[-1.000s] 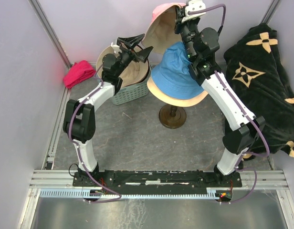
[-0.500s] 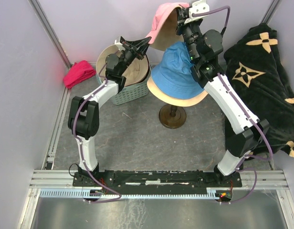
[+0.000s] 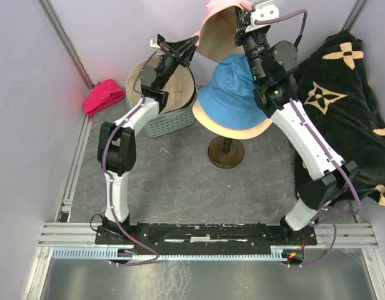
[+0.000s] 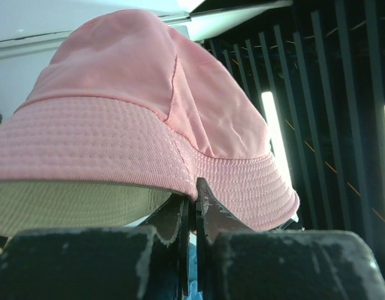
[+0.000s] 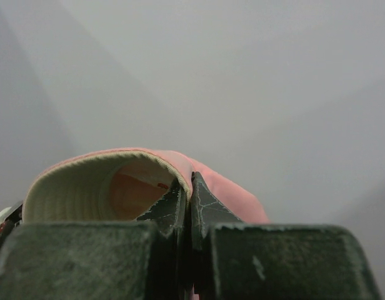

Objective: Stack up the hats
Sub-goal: Stack the hat on the hat.

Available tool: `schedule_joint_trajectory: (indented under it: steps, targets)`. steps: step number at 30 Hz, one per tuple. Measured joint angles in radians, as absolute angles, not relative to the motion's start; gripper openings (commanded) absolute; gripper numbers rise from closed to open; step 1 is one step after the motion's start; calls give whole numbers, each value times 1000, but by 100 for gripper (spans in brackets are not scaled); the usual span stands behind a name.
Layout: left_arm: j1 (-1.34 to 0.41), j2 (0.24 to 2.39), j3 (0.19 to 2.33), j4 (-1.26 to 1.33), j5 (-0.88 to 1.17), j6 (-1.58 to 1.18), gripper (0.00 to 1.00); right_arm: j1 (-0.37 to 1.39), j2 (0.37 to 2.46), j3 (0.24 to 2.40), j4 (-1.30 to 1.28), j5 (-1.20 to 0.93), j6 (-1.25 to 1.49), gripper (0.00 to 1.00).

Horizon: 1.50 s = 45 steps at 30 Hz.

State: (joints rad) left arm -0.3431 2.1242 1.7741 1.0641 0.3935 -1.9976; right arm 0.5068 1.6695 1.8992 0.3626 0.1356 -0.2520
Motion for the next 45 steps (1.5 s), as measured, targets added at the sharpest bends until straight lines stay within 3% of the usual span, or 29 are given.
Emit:
schedule_joint_trajectory:
  steps: [17, 45]
  targets:
    - [-393, 2322, 2107, 1156, 391, -2008, 3, 391, 1653, 1880, 383, 192, -283, 2]
    - [-427, 2328, 2154, 1185, 433, -2008, 3, 346, 1447, 1603, 480, 273, -248, 2]
